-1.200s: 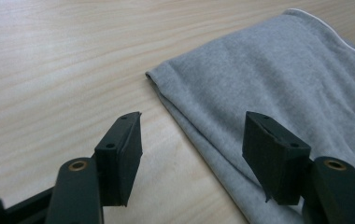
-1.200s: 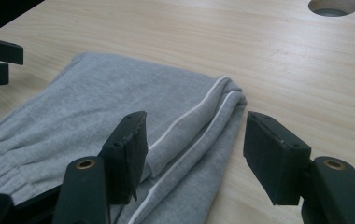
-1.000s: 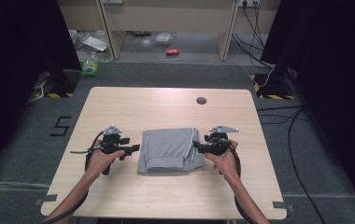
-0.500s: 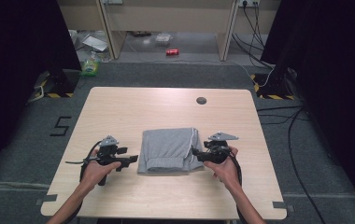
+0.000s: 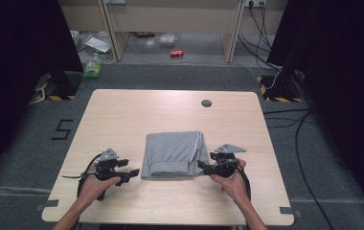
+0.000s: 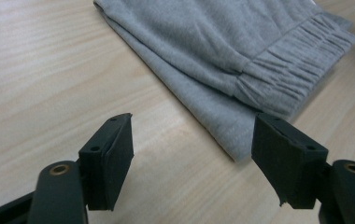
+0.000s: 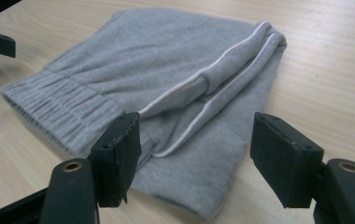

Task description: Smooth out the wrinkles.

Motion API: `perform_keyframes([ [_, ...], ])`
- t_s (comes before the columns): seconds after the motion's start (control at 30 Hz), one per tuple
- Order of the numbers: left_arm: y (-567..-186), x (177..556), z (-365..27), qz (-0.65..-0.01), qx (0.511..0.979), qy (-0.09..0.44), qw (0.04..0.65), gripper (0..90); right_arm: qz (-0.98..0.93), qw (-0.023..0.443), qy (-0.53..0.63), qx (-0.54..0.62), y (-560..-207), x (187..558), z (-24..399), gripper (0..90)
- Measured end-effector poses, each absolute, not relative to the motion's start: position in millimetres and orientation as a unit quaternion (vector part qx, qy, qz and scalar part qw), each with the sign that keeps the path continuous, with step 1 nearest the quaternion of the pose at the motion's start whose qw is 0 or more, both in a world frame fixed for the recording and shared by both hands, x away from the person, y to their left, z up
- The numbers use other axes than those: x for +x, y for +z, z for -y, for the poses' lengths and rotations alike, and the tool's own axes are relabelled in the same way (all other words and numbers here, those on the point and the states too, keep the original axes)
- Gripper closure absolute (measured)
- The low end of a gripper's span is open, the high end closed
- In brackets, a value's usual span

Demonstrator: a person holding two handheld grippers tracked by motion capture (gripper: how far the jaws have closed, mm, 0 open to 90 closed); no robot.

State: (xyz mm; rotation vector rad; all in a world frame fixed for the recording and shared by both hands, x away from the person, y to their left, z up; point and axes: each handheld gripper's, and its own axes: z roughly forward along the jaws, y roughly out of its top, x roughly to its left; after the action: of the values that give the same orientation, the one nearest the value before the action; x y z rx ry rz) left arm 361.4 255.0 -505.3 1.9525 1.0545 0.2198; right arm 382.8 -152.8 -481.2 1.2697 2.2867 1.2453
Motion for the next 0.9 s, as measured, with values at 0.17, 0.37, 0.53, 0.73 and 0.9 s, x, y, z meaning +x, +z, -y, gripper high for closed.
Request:
perform_keyframes([
  [0.17, -506.0, 350.1, -257.6, -0.421, 0.787, 0.093, 0.440, 29.2, -0.785, 0.121, 0.423, 0.436, -483.1, 373.6, 154.9, 32.7],
  [0.37, -508.2, 337.9, -257.4, -0.413, 0.793, 0.100, 0.436, 29.0, -0.790, 0.124, 0.418, 0.431, -484.3, 363.7, 156.2, 30.9],
  [0.53, -514.0, 328.3, -257.8, -0.409, 0.800, 0.104, 0.427, 28.8, -0.794, 0.120, 0.414, 0.429, -487.0, 354.0, 157.0, 29.9],
  [0.73, -518.1, 319.0, -261.1, -0.407, 0.805, 0.114, 0.417, 27.3, -0.800, 0.126, 0.404, 0.424, -490.0, 344.3, 159.0, 28.0],
  [0.9, -518.4, 311.9, -261.8, -0.400, 0.808, 0.130, 0.412, 24.9, -0.804, 0.124, 0.398, 0.424, -492.0, 336.6, 159.6, 25.9],
])
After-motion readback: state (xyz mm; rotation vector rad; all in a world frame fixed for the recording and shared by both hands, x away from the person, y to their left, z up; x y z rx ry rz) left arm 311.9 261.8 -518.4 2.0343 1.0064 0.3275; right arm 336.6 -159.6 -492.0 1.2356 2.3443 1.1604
